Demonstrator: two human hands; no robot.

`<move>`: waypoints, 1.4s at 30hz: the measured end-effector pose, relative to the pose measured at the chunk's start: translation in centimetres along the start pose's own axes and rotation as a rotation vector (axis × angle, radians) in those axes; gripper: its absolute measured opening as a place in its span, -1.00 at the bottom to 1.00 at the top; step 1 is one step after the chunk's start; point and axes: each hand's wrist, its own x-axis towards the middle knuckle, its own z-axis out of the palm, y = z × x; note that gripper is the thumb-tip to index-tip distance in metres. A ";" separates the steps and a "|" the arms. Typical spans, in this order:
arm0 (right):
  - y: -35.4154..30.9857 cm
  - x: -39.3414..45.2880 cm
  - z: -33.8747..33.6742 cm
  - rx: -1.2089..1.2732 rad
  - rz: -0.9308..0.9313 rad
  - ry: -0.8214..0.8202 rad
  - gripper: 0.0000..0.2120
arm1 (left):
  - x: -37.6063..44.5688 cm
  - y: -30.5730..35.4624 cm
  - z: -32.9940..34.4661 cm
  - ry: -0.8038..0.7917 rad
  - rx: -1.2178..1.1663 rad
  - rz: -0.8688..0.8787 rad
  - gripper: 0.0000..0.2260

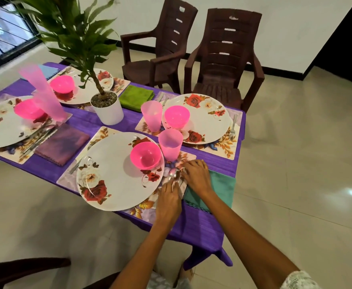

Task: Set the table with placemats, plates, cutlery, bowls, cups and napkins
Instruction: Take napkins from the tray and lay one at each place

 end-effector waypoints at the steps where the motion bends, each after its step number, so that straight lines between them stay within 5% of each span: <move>1: -0.5 0.2 0.0 0.006 -0.016 -0.017 -0.71 | 0.1 -0.2 0.0 0.012 -0.001 -0.006 -0.59; 17: -0.7 1.2 0.0 -0.036 0.015 -0.153 -0.68 | -0.4 -0.5 0.1 0.110 -0.023 0.089 -0.60; 23: -4.6 0.6 -0.3 0.218 -0.053 0.180 -0.86 | -0.7 -3.2 -3.0 0.266 -0.082 0.247 -0.62; 26: -9.6 1.3 -0.3 0.311 -0.144 0.170 -0.87 | 0.1 -6.1 -6.6 0.398 -0.095 0.109 -0.76; 32: -19.3 4.3 0.5 0.425 -0.260 -0.017 -0.79 | 1.1 -15.5 -11.9 0.622 -0.358 -0.421 -0.71; 34: -21.3 5.5 1.2 0.391 -0.282 -0.138 -0.75 | 1.4 -19.5 -13.1 0.578 -0.354 -0.505 -0.77; 38: -23.4 8.6 3.5 0.327 -0.302 -0.196 -0.71 | 3.2 -27.0 -14.7 0.200 -0.267 -0.568 -0.79; 42: -25.3 14.4 4.9 0.214 -0.278 -0.103 -0.72 | 6.4 -31.8 -14.9 0.044 -0.112 -0.315 -0.79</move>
